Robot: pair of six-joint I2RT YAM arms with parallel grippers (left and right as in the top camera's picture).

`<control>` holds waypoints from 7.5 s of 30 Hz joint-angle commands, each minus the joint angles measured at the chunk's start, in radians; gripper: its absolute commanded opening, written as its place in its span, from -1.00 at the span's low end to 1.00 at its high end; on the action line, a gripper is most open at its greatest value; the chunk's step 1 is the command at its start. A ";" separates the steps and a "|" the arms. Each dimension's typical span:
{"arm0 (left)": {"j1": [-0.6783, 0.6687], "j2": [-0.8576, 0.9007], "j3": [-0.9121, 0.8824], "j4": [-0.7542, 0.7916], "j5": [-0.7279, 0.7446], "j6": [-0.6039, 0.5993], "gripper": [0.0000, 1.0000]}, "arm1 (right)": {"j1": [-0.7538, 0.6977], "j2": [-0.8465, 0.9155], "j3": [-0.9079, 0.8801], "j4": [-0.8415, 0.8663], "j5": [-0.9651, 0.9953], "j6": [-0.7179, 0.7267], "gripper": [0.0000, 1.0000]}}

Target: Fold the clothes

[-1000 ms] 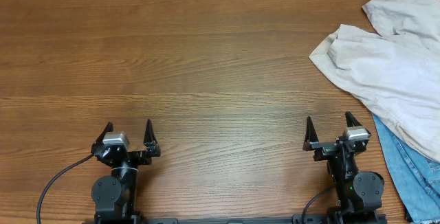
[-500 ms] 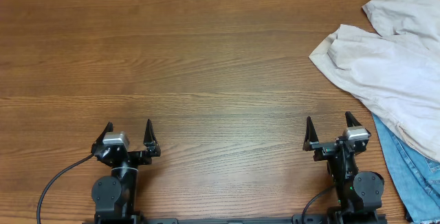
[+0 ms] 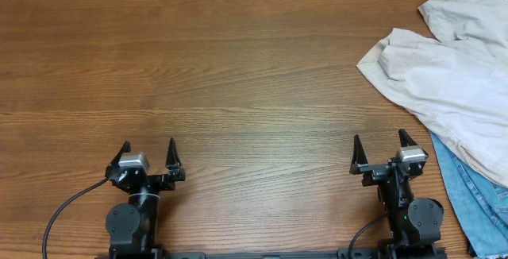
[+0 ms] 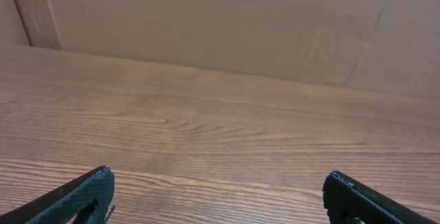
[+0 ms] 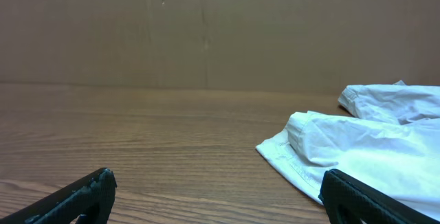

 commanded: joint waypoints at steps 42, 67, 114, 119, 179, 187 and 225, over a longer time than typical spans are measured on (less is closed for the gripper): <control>-0.006 0.026 0.211 -0.162 0.060 -0.100 1.00 | 0.007 0.199 0.333 -0.217 0.114 0.057 1.00; -0.006 0.915 1.040 -0.797 0.063 -0.035 0.99 | 0.005 1.319 1.293 -0.684 0.122 0.039 1.00; -0.006 1.010 1.043 -0.777 0.100 -0.061 0.82 | -0.161 2.081 1.291 -0.317 0.133 -0.052 -0.72; -0.006 1.010 1.043 -0.776 0.114 -0.061 0.74 | -0.160 2.067 1.302 -0.332 0.134 -0.052 -0.92; -0.680 1.626 1.039 -0.313 0.372 -0.595 1.00 | -0.021 1.501 1.677 -1.130 0.206 0.307 1.00; -0.767 1.842 1.039 -0.112 0.372 -0.729 0.86 | -0.033 1.451 1.677 -1.140 0.206 0.307 1.00; 0.243 1.493 1.275 -0.912 0.503 -0.300 1.00 | -0.033 1.452 1.677 -1.154 0.206 0.307 1.00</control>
